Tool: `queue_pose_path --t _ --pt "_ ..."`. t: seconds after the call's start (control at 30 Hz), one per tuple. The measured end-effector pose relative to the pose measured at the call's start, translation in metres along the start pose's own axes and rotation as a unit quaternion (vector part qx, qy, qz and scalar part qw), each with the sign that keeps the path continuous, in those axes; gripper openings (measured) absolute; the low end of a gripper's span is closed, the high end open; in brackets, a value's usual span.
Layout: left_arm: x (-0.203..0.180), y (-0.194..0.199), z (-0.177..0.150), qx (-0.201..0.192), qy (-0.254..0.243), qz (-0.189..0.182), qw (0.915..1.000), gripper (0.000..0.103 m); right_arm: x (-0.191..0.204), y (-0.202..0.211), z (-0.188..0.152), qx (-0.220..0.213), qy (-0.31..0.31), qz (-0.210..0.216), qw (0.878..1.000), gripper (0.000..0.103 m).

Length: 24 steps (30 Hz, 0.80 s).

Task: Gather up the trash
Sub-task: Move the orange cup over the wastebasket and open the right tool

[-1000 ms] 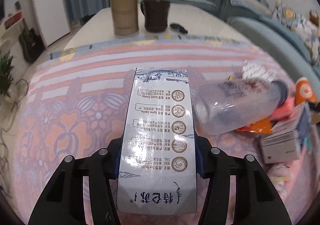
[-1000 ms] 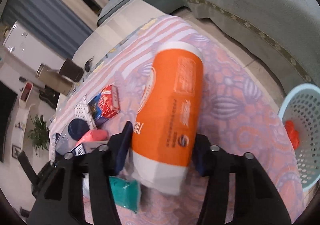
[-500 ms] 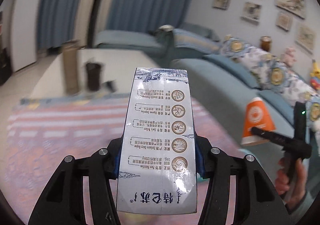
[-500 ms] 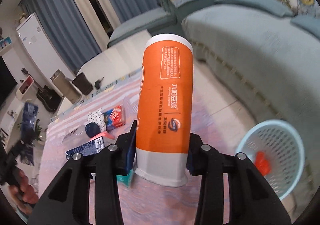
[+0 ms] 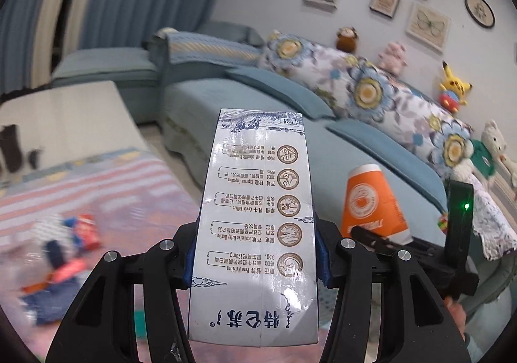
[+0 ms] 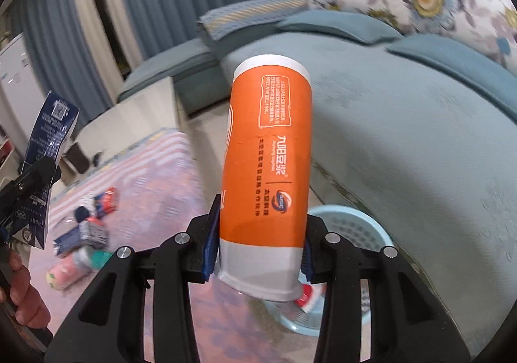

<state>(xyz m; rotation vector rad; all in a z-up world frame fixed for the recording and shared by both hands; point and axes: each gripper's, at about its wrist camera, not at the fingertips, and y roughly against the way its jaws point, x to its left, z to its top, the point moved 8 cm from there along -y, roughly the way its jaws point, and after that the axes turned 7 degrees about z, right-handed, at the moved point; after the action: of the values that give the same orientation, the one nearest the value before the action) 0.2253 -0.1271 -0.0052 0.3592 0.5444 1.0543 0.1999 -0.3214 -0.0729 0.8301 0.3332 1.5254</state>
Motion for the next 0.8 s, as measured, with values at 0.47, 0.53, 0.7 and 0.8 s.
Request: queue_pose_path --t 0.47,0.53,0.7,0.8 --pt "-0.067 -0.118 -0.091 0.148 0.011 -0.045 0.9879 0.054 -0.105 -0.057 -0.081 0.120 -0.102 -0.043 0.987 0.046" --pt "-0.067 -0.124 -0.099 0.158 0.016 -0.046 0.9862 0.056 -0.112 -0.060 -0.086 0.123 -0.110 -0.046 0.985 0.046" --pt "-0.063 -0.128 -0.107 0.162 0.010 -0.039 0.9860 0.057 -0.118 -0.066 -0.091 0.126 -0.122 -0.051 0.983 0.048" --pt "-0.058 -0.126 -0.105 0.158 0.009 -0.034 0.9868 0.057 -0.119 -0.067 -0.089 0.124 -0.124 -0.054 0.983 0.052"
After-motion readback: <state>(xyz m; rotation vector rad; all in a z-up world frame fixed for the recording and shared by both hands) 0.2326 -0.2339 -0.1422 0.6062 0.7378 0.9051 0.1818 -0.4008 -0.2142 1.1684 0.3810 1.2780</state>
